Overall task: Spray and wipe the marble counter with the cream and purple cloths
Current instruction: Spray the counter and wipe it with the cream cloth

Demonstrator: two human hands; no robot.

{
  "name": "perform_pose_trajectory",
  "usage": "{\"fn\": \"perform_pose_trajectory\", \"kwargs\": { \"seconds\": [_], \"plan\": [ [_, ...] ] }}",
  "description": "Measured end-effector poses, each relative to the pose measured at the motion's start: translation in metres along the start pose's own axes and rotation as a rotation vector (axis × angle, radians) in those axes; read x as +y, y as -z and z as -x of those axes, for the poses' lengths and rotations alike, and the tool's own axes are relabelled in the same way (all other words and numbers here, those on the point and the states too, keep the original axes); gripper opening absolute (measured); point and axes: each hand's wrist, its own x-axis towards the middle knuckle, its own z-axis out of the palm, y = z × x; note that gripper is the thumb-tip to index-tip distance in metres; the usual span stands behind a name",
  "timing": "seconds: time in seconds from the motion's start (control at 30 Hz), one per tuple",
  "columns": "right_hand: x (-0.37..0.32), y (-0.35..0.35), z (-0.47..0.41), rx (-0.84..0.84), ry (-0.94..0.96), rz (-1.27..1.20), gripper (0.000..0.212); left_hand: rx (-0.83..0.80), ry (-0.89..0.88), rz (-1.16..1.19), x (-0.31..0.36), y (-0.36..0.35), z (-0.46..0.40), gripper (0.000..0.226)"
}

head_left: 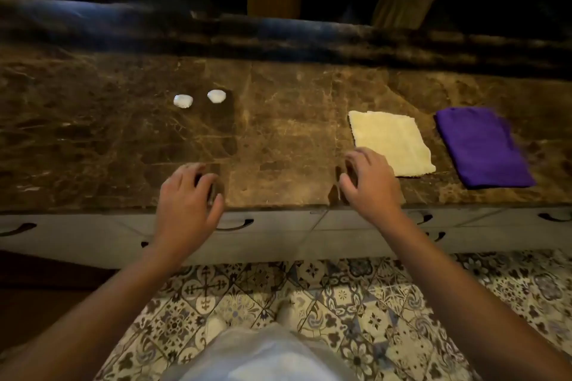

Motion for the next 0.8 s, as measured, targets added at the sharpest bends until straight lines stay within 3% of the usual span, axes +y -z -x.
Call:
{"fn": "perform_pose_trajectory", "kwargs": {
  "seconds": [0.13, 0.27, 0.43, 0.53, 0.7, 0.8],
  "plan": [
    [0.024, -0.003, -0.039, -0.061, -0.182, 0.222, 0.064, -0.146, 0.072, -0.124, -0.014, -0.018, -0.021, 0.069],
    [0.037, -0.009, -0.05, -0.109, -0.286, 0.252, 0.063, -0.136, 0.066, -0.176, -0.016, -0.031, -0.022, 0.07],
    [0.04, -0.003, -0.072, -0.137, -0.305, 0.296, 0.035, -0.102, 0.073, -0.183, -0.013, -0.03, -0.022, 0.069],
    [0.05, 0.005, -0.085, -0.155, -0.294, 0.376, 0.032, -0.086, 0.082, -0.192, -0.013, -0.032, -0.024, 0.07],
    [0.062, 0.017, -0.106, 0.005, -0.309, 0.153, 0.019, -0.09, 0.1, -0.189, -0.012, -0.033, -0.024, 0.069],
    [0.036, 0.019, -0.11, 0.0, -0.317, -0.143, 0.032, -0.089, 0.135, -0.184, -0.012, -0.033, -0.025, 0.067]
  ]
}}
